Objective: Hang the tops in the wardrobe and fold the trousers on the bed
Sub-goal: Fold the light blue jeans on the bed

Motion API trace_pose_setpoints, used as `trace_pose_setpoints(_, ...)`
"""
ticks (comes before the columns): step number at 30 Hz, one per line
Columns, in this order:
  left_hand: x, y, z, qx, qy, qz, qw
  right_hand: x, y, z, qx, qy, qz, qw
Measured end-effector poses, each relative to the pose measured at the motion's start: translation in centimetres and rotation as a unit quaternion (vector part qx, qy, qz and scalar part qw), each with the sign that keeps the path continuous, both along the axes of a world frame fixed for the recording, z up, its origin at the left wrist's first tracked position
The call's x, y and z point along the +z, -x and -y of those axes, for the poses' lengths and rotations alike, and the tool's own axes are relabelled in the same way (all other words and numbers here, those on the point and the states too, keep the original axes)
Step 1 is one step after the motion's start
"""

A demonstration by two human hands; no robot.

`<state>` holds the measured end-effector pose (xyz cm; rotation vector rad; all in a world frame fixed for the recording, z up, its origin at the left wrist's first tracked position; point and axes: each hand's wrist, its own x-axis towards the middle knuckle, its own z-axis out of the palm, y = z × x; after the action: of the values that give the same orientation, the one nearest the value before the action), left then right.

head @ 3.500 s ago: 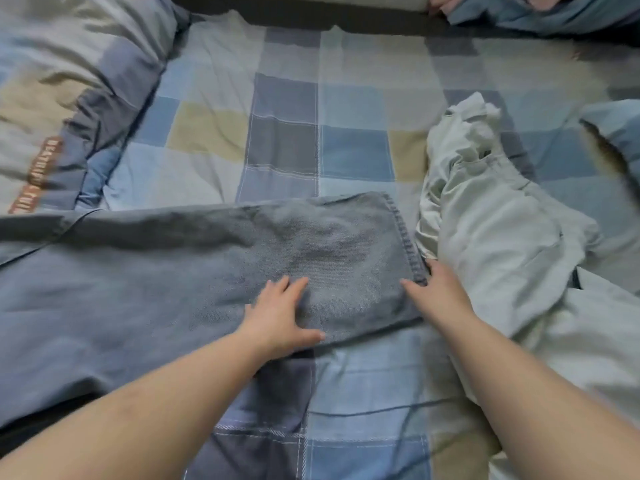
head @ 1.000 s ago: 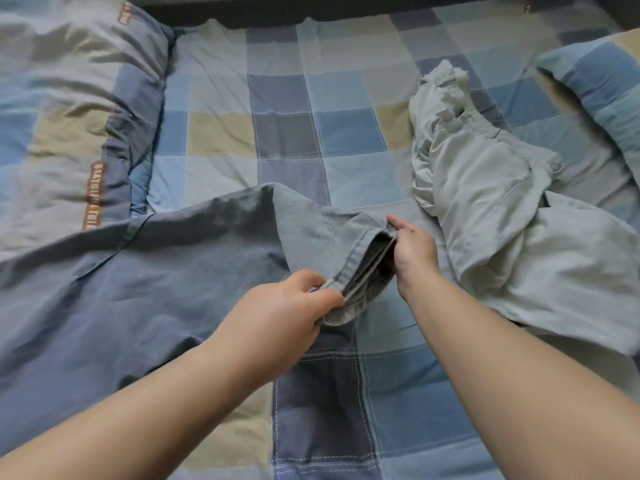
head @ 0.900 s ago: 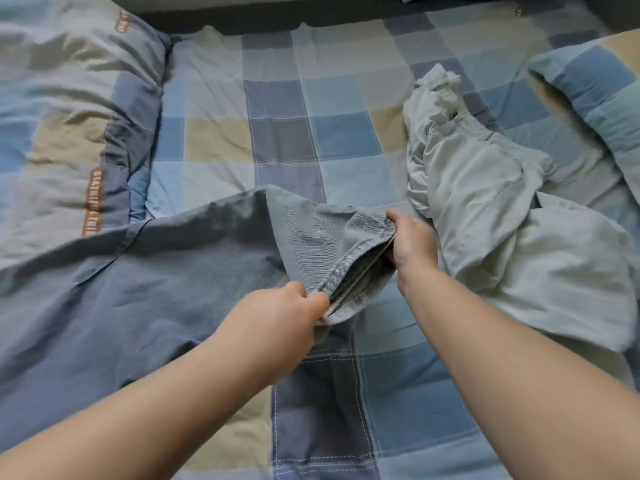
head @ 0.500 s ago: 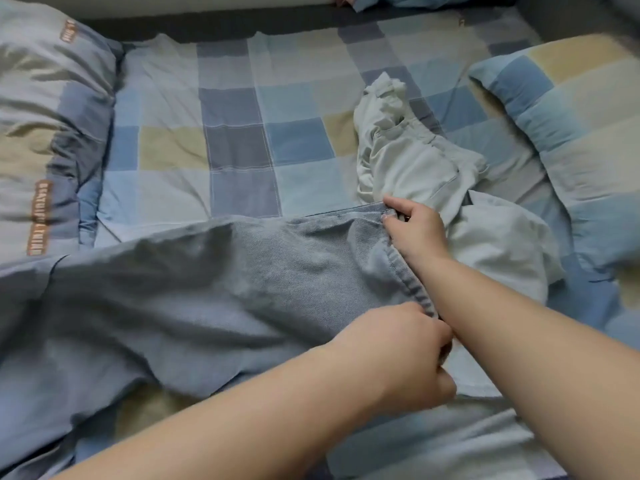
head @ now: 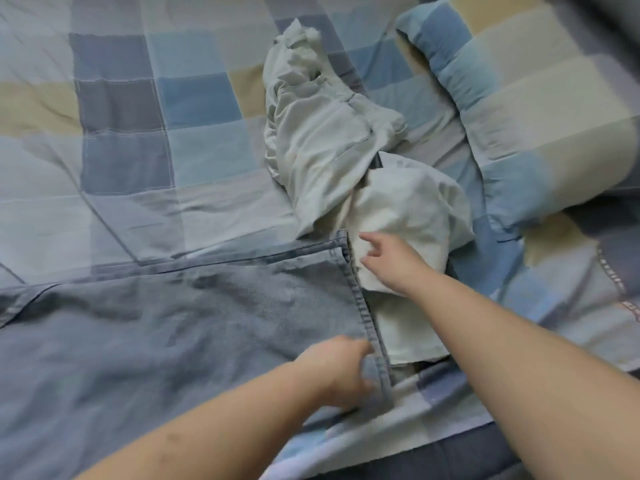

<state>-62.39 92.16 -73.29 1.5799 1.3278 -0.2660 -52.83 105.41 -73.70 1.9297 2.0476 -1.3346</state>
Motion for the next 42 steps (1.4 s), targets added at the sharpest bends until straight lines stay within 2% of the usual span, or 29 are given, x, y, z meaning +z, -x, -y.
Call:
trace_pose_setpoints(2, -2.3, 1.9, -0.5, 0.065, -0.048, -0.031, 0.996, -1.5, -1.0, 1.1, -0.013, -0.049, 0.045, 0.998)
trace_pose_setpoints(5, -4.1, 4.8, -2.5, 0.157, -0.118, -0.070, 0.978, -3.0, -1.3, 3.3, -0.020, -0.083, 0.054, 0.995)
trace_pose_setpoints(9, -5.2, 5.9, -6.2, 0.256, -0.196, -0.054, 0.945, -4.1, -0.7, 4.4, -0.004, -0.106, 0.046, 0.993)
trace_pose_setpoints(12, -6.0, 5.5, -8.4, 0.239, -0.197, -0.073, 0.948, -4.5, 0.5, 3.7, -0.010, -0.135, 0.049, 0.990)
trace_pose_setpoints(16, -6.5, 6.2, -9.3, 0.230, -0.197, -0.116, 0.946, -4.1, 1.4, 3.1, -0.088, -0.197, -0.060, 0.975)
trace_pose_setpoints(18, -6.2, 7.2, -9.4, 0.224, -0.229, -0.112, 0.941, -3.7, 1.0, 2.9, -0.132, -0.206, -0.102, 0.964)
trace_pose_setpoints(21, -5.7, 8.2, -10.3, 0.254, -0.326, -0.073, 0.908, -3.4, 0.3, 2.2, -0.161, -0.199, -0.122, 0.959)
trace_pose_setpoints(22, -5.7, 8.3, -10.9, 0.260, -0.322, -0.060, 0.908, -3.3, 0.3, 1.9, -0.161, -0.189, -0.118, 0.961)
trace_pose_setpoints(26, -6.7, 7.7, -11.6, 0.259, -0.198, -0.041, 0.944, -3.7, -0.3, 2.5, -0.162, -0.123, -0.080, 0.976)
trace_pose_setpoints(29, -7.3, 7.1, -9.7, 0.299, -0.213, 0.008, 0.930, -4.9, -2.2, 5.7, -0.163, -0.091, -0.055, 0.981)
trace_pose_setpoints(32, -7.9, 7.0, -6.1, 0.326, -0.251, -0.007, 0.912, -6.4, -4.6, 9.6, -0.141, -0.041, 0.005, 0.989)
trace_pose_setpoints(35, -8.9, 6.9, -0.7, 0.275, -0.256, -0.050, 0.925, -7.8, -5.9, 12.6, -0.112, 0.005, 0.072, 0.991)
trace_pose_setpoints(39, -9.8, 5.8, 5.6, 0.119, -0.247, -0.101, 0.956, -8.2, -5.7, 13.2, -0.117, -0.027, 0.098, 0.988)
trace_pose_setpoints(42, -10.0, 4.6, 7.8, 0.094, -0.240, -0.093, 0.962, -8.1, -5.5, 13.2, -0.144, -0.042, 0.094, 0.984)
